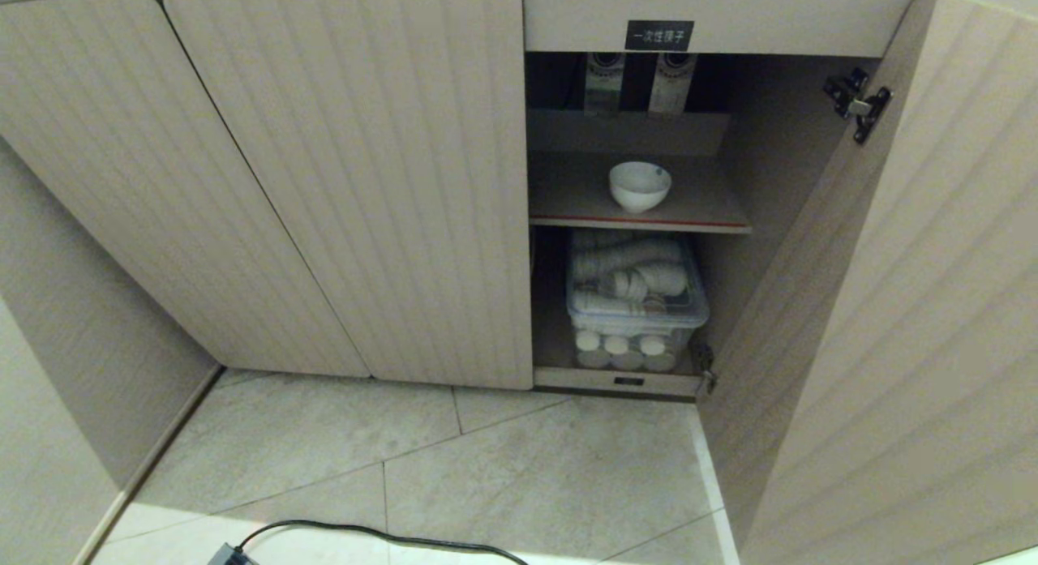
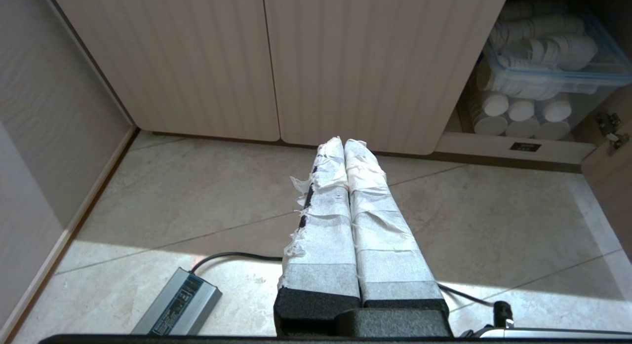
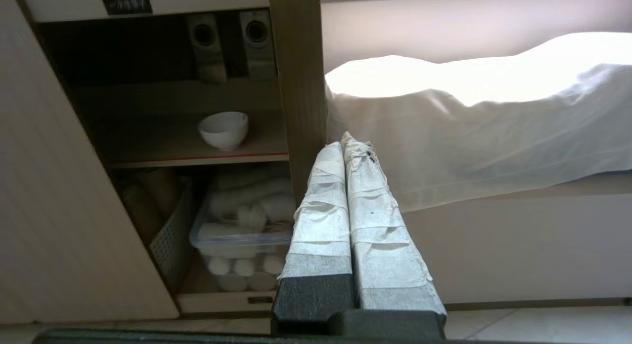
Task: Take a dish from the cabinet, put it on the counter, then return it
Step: Close the cabinet door
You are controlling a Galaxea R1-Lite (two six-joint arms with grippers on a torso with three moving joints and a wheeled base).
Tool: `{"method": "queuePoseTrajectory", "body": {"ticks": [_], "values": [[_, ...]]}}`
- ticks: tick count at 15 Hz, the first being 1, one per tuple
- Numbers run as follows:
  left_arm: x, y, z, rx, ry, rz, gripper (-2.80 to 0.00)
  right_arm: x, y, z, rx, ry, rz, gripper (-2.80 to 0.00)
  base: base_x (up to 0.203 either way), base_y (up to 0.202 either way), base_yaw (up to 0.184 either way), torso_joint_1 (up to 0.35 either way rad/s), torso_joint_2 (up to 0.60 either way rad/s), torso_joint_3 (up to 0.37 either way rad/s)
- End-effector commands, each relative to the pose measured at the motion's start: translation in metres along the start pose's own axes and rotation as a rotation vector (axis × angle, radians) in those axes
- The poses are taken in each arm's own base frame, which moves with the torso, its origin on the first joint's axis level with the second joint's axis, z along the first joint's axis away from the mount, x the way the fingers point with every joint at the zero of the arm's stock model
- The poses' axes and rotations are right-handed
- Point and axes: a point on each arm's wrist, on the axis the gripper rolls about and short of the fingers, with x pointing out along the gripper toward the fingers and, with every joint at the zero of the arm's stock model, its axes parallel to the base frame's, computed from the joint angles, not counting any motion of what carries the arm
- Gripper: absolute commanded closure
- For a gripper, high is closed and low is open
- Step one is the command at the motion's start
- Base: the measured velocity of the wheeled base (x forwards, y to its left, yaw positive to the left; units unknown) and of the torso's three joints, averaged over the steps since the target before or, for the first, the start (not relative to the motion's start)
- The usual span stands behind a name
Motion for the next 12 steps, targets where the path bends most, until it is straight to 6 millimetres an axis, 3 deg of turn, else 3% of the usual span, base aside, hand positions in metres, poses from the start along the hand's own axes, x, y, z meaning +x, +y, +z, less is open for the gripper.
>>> {"method": "queuePoseTrajectory", "body": {"ticks": [1, 12], "values": [[0.0, 0.0, 0.0, -0.001, -0.001, 0.001, 0.0, -0.0003, -0.0002, -0.0029, 0.002, 0.014, 0.003, 0.0, 0.0, 0.0, 0.0, 0.0, 0.0, 0.0], [0.0, 0.0, 0.0, -0.001, -0.001, 0.001, 0.0, 0.0024, 0.001, -0.0117, 0.057, 0.055, 0.088, 0.0, 0.0, 0.0, 0.0, 0.0, 0.0, 0.0]]}}
